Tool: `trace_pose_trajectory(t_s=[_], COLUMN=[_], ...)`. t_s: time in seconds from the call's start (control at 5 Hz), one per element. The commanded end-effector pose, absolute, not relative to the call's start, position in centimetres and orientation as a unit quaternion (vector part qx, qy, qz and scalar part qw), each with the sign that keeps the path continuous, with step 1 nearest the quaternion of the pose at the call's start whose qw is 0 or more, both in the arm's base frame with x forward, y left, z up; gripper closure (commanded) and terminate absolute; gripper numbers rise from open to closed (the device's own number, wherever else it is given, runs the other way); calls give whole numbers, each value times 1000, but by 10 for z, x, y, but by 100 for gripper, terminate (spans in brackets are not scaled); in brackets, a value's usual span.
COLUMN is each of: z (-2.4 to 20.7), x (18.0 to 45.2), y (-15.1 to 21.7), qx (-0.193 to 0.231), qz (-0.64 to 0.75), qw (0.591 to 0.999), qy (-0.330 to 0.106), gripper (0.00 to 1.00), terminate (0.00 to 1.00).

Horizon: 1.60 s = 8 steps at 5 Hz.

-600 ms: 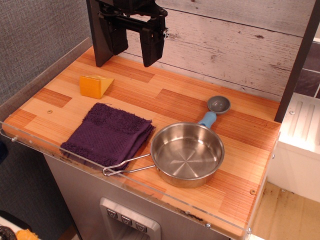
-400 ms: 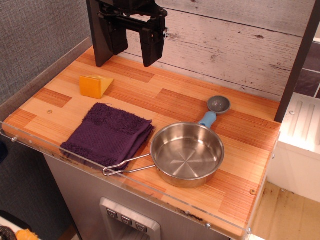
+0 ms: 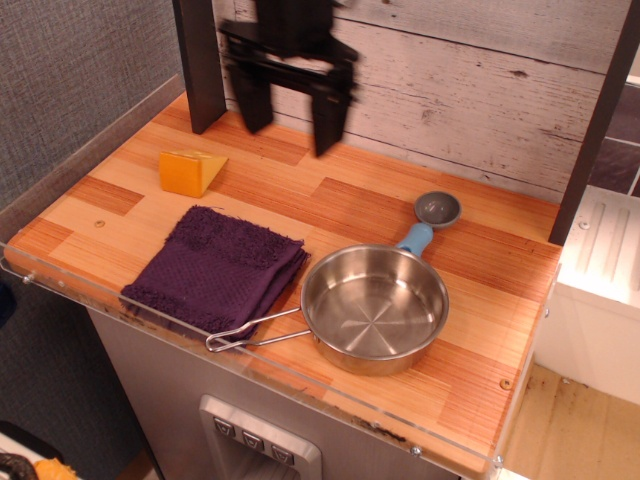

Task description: Move the spoon and put it above the towel.

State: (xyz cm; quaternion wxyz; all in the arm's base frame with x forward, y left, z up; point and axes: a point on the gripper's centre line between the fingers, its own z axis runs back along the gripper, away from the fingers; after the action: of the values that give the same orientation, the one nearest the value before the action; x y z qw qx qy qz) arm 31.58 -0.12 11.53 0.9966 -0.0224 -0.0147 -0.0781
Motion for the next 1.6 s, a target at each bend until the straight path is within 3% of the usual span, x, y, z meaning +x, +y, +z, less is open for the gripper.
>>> trace_pose_trajectory(t_s=[0.0, 1.0, 1.4], z=[99, 40, 28], x=[355, 350, 348], y=[-66, -69, -73], qx=[5, 48, 57], qz=[-12, -39, -38], qw=[999, 998, 998], qy=[-47, -10, -5], gripper=[0, 0, 0], terminate=[0, 0, 0])
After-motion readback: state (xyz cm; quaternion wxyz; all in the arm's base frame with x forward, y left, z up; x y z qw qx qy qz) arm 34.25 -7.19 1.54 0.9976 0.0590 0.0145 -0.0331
